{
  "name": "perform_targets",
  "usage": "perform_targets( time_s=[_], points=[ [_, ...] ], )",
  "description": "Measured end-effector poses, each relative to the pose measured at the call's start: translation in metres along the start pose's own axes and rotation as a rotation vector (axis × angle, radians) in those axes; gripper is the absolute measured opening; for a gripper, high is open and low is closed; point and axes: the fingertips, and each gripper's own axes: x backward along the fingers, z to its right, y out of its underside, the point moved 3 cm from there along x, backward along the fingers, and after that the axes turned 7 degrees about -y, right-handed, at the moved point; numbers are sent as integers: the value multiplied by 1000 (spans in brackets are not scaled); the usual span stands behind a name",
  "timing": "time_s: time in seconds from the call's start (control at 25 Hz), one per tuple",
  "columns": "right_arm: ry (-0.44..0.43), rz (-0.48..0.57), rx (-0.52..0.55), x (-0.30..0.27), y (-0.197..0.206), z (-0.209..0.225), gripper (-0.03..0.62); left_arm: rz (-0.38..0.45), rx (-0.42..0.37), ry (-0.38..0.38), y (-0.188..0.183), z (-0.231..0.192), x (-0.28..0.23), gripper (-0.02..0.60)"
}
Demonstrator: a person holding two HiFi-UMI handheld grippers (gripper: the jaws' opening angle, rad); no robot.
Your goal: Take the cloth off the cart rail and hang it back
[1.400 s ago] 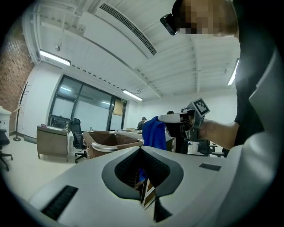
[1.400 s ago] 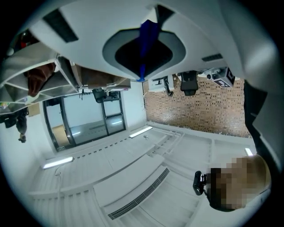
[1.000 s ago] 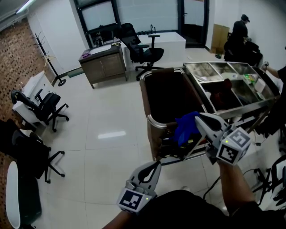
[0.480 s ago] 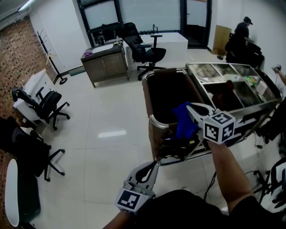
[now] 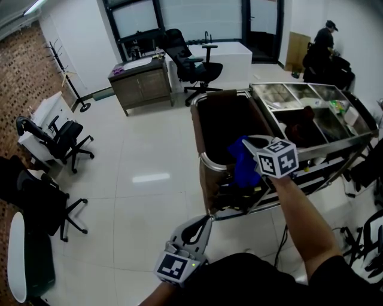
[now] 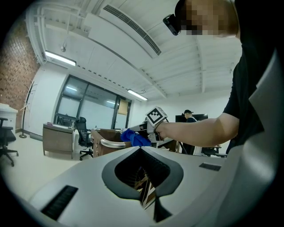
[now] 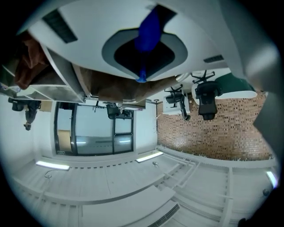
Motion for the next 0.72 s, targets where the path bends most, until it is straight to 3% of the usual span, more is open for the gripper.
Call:
perform_targets(
  time_s=[0.16, 0.72],
  points=[
    [-10, -20, 9, -1, 0, -3, 118, -5, 9, -5, 2, -1, 0, 0],
    [-40, 16, -6, 11, -2, -13, 117, -2, 5, 8, 1, 3, -2, 0]
  ],
)
